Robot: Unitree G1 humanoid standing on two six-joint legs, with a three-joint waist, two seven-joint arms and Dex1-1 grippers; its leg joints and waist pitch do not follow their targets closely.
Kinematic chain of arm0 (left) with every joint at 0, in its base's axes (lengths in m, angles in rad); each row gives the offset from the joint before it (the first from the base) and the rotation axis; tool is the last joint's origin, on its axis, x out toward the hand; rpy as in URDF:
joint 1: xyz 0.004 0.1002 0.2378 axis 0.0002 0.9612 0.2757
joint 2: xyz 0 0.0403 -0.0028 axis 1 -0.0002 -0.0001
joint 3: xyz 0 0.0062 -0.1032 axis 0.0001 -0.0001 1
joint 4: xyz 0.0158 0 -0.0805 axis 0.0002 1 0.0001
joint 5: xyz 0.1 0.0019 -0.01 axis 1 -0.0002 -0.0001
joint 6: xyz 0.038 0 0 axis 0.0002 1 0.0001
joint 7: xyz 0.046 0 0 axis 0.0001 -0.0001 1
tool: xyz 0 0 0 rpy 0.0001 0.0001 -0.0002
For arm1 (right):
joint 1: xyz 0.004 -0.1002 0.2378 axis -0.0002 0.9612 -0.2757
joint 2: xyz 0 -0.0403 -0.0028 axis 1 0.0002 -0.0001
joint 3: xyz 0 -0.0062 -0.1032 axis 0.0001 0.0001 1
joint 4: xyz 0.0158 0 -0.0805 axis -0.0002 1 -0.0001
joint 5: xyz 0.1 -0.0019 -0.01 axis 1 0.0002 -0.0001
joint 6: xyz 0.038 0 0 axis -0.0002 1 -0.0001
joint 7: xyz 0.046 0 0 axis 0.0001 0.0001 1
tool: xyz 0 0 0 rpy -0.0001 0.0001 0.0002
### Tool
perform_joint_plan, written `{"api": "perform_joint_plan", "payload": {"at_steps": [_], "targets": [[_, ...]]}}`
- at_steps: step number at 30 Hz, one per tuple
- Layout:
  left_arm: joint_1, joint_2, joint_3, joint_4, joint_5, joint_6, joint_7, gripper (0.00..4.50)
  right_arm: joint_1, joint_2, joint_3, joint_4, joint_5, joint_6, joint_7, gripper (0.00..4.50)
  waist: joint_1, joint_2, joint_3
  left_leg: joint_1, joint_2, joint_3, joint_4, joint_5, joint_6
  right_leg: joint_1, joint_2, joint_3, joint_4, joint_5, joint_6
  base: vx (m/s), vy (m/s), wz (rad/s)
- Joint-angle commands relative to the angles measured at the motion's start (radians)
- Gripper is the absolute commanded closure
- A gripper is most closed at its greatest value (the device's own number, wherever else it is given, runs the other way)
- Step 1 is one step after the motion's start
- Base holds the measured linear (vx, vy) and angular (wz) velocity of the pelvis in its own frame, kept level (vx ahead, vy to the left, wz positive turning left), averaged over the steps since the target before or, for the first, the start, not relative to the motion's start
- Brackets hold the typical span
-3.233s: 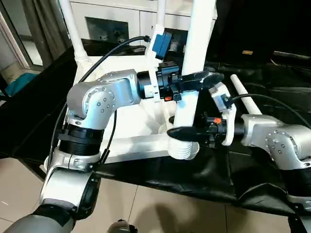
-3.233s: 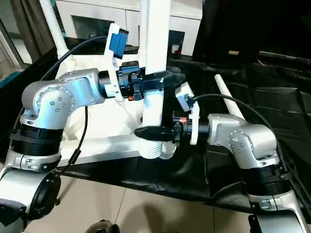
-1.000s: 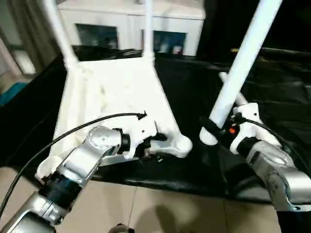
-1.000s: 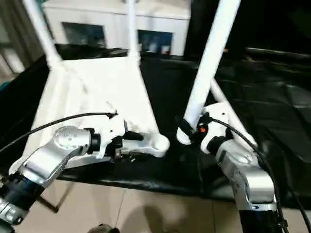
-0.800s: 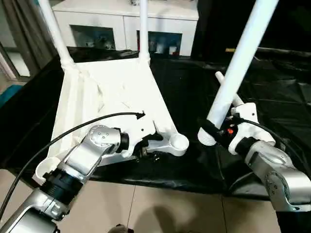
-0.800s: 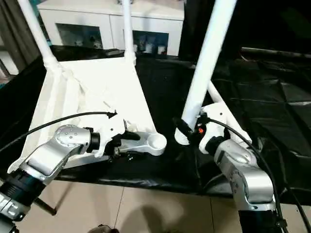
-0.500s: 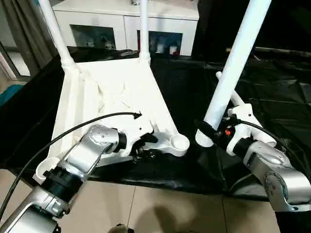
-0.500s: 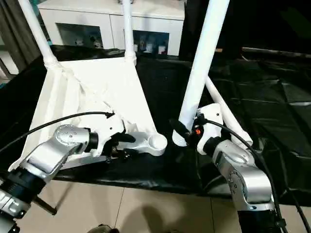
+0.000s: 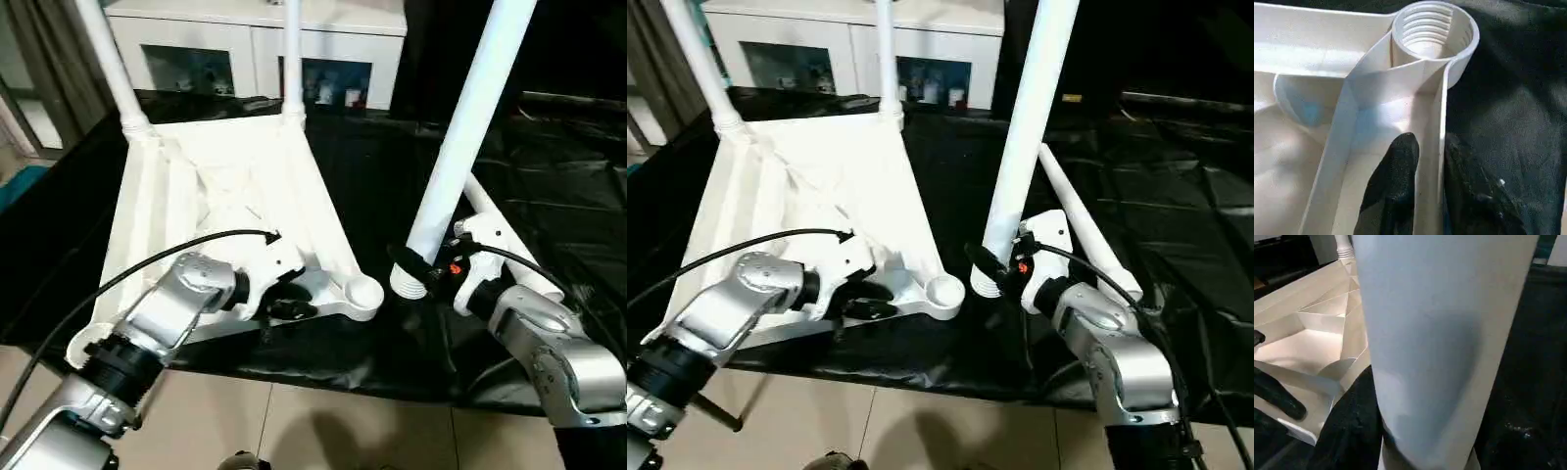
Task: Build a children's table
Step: Insert table leg to table base
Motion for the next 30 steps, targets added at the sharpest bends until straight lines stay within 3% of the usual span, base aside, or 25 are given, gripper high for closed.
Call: {"api": "perform_joint_plan", "payload": {"at_steps": [1,9,14,19,20,21,22,25,26,27,28,30], "targets": [[0.003,0.013,0.027,-0.012,0.002,0.012,0.008,3.82,-0.026,-0.003,-0.003,0.000,-0.009,-0.005,0.004,2.56,0.002,-0.009,-0.062,0.029,0.063,-0.041,-0.076,-0.314,-0.026,0.032,-0.085,0.054,-0.097,-0.443,-0.134,0.000,0.000,0.00],[0.010,0.013,0.057,-0.007,-0.010,0.010,0.006,4.29,-0.043,0.010,0.000,-0.006,0.035,0.023,0.031,2.56,-0.001,-0.004,-0.059,0.032,0.062,-0.046,-0.078,-0.370,-0.038,0.024,-0.085,0.050,-0.111,-0.537,-0.098,0.000,0.000,0.00],[0.002,-0.015,0.063,0.034,-0.018,-0.054,0.003,4.50,-0.071,0.018,-0.004,-0.003,0.104,0.081,0.082,2.57,-0.005,-0.004,-0.062,0.029,0.062,-0.047,-0.080,-0.362,-0.036,0.026,-0.083,0.050,-0.107,-0.496,-0.104,0.000,0.000,0.00],[-0.031,-0.068,0.057,0.092,-0.021,-0.093,-0.003,4.50,-0.141,0.020,0.061,0.117,0.048,0.067,0.127,2.57,-0.001,-0.005,-0.067,0.031,0.063,-0.041,-0.074,-0.322,-0.037,0.026,-0.086,0.053,-0.099,-0.430,-0.140,0.000,0.000,0.00],[-0.034,-0.070,0.054,0.099,-0.017,-0.096,-0.002,4.50,-0.150,0.024,0.065,0.136,0.041,0.060,0.129,2.57,-0.001,-0.012,-0.066,0.028,0.064,-0.041,-0.076,-0.313,-0.034,0.028,-0.085,0.054,-0.098,-0.416,-0.144,0.000,0.000,0.00],[-0.038,-0.072,0.053,0.108,-0.014,-0.100,-0.001,4.50,-0.160,0.027,0.072,0.157,0.032,0.053,0.129,2.57,0.005,-0.009,-0.069,0.027,0.065,-0.040,-0.075,-0.290,-0.031,0.031,-0.087,0.055,-0.092,-0.383,-0.153,0.000,0.000,0.00],[-0.041,-0.074,0.052,0.115,-0.012,-0.105,-0.001,4.50,-0.168,0.028,0.079,0.172,0.025,0.048,0.129,2.57,0.005,-0.014,-0.069,0.025,0.064,-0.038,-0.074,-0.278,-0.026,0.033,-0.085,0.055,-0.091,-0.356,-0.160,0.000,0.000,0.00],[-0.047,-0.082,0.056,0.138,0.001,-0.127,-0.008,4.50,-0.185,0.025,0.099,0.206,0.009,0.048,0.141,2.57,0.007,-0.013,-0.071,0.021,0.064,-0.037,-0.073,-0.244,-0.015,0.038,-0.084,0.054,-0.081,-0.305,-0.173,0.000,0.000,0.00],[-0.048,-0.084,0.057,0.141,0.003,-0.130,-0.009,4.50,-0.187,0.025,0.101,0.211,0.007,0.047,0.143,2.57,0.007,-0.012,-0.072,0.022,0.064,-0.037,-0.073,-0.241,-0.014,0.038,-0.084,0.054,-0.080,-0.299,-0.176,0.000,0.000,0.00],[-0.051,-0.084,0.056,0.146,0.007,-0.140,-0.013,4.50,-0.193,0.026,0.105,0.225,0.001,0.040,0.146,2.57,0.006,-0.019,-0.072,0.022,0.066,-0.035,-0.073,-0.235,-0.012,0.039,-0.084,0.055,-0.080,-0.289,-0.179,0.000,0.000,0.00],[-0.053,-0.085,0.055,0.151,0.010,-0.149,-0.017,4.50,-0.199,0.029,0.108,0.244,-0.005,0.031,0.148,2.57,0.008,-0.016,-0.071,0.022,0.065,-0.036,-0.072,-0.232,-0.010,0.039,-0.086,0.055,-0.079,-0.292,-0.180,0.000,0.000,0.00],[-0.054,-0.083,0.053,0.156,0.012,-0.158,-0.025,4.50,-0.210,0.036,0.110,0.276,-0.013,0.014,0.152,2.57,0.007,-0.018,-0.071,0.022,0.065,-0.035,-0.072,-0.231,-0.008,0.039,-0.087,0.055,-0.080,-0.296,-0.182,0.000,0.000,0.00]]}}
